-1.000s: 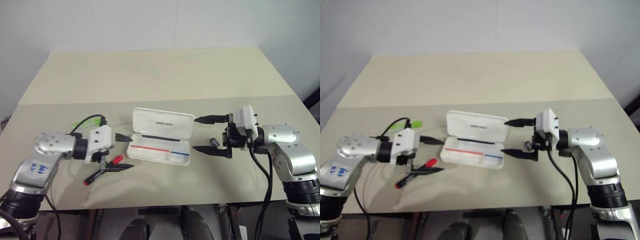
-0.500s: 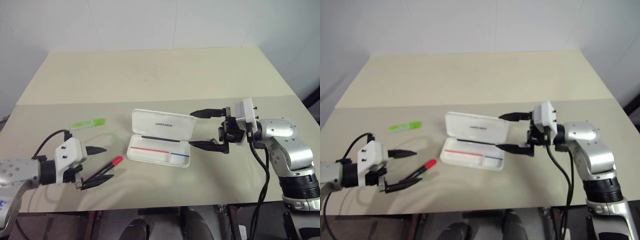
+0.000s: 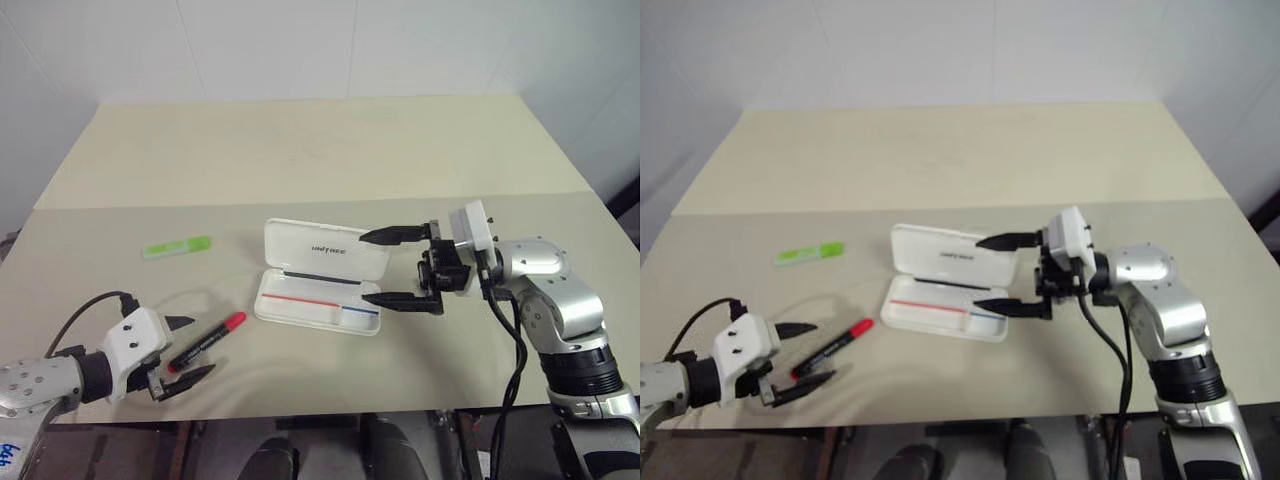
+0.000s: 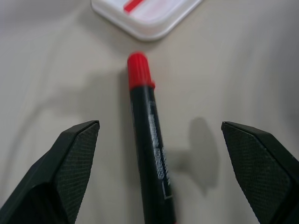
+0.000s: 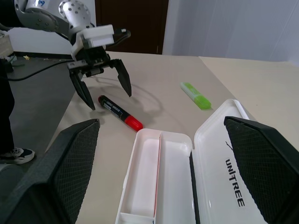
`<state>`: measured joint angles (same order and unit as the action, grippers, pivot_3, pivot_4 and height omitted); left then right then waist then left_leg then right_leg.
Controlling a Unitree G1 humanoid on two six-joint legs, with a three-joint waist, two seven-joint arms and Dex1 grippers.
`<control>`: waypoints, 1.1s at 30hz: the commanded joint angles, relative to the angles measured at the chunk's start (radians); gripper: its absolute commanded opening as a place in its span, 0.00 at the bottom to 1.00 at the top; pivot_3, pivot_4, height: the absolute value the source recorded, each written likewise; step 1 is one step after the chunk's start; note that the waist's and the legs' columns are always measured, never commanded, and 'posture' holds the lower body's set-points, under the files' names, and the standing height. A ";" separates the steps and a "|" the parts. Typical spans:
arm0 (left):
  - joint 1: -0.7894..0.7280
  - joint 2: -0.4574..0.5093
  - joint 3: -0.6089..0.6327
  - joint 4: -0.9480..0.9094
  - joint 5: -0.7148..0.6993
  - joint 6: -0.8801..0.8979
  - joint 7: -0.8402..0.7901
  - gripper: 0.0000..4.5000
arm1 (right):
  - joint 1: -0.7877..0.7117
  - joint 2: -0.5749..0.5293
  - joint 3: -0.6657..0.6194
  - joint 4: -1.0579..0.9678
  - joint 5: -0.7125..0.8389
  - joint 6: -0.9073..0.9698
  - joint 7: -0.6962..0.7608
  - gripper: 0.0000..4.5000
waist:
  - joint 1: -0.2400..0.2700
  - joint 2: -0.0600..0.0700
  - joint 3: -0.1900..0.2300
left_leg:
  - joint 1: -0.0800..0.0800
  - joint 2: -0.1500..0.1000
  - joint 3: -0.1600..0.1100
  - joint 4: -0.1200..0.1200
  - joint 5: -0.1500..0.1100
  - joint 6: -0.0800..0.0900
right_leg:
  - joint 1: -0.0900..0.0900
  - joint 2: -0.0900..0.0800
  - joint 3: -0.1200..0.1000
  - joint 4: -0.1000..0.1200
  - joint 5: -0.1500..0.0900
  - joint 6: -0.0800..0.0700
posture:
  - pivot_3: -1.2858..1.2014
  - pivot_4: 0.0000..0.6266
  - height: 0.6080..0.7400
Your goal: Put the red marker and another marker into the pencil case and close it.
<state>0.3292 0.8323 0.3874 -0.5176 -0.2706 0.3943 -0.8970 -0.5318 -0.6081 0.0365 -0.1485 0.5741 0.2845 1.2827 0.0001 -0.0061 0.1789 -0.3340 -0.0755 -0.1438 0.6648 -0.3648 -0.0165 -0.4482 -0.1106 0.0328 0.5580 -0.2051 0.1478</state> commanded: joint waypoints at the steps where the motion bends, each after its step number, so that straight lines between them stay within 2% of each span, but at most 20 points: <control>1: -0.015 -0.008 -0.023 0.019 0.018 -0.035 0.017 0.98 | -0.005 0.008 -0.010 -0.039 0.018 -0.001 -0.008 1.00 | 0.000 0.000 0.000 | 0.000 0.000 0.000 0.000 0.000 0.000 | 0.000 0.000 0.000 0.000 0.000 0.000 | 0.52 0.24 1.00; 12: -0.048 -0.042 -0.097 0.121 0.088 -0.100 0.090 0.98 | -0.004 0.001 -0.026 -0.045 0.011 0.003 -0.049 1.00 | 0.003 0.000 0.000 | 0.001 0.000 0.001 0.000 0.000 0.000 | 0.000 0.000 0.000 0.000 0.000 0.000 | 0.52 0.24 1.00; 15: -0.053 -0.038 -0.107 0.125 0.098 -0.099 0.102 0.84 | -0.007 0.000 -0.028 -0.046 0.011 0.004 -0.057 1.00 | 0.006 0.000 0.000 | 0.001 0.000 0.001 0.001 0.000 0.000 | 0.000 0.000 0.000 0.001 0.000 0.000 | 0.52 0.24 1.00; 25: -0.051 -0.024 -0.121 0.128 0.103 -0.094 0.103 0.12 | -0.015 0.003 -0.026 -0.041 0.007 -0.002 -0.071 1.00 | 0.003 0.000 0.000 | 0.003 0.000 0.001 0.001 0.000 -0.001 | 0.000 0.001 0.000 0.002 0.001 -0.003 | 0.52 0.24 1.00; 33: -0.059 -0.029 -0.107 0.106 0.086 -0.092 0.111 0.12 | -0.015 0.007 -0.023 -0.029 0.000 -0.016 -0.073 1.00 | 0.000 0.000 0.000 | 0.005 0.001 0.001 0.001 0.000 -0.001 | 0.001 0.003 0.000 0.002 0.003 -0.005 | 0.52 0.24 1.00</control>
<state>0.2793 0.7992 0.2564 -0.4000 -0.1923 0.2976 -0.8020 -0.5321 -0.6028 0.0346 -0.1559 0.5695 0.2840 1.2142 0.0006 -0.0059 0.1788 -0.3288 -0.0749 -0.1429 0.6656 -0.3647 -0.0172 -0.4471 -0.1071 0.0330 0.5598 -0.2021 0.1425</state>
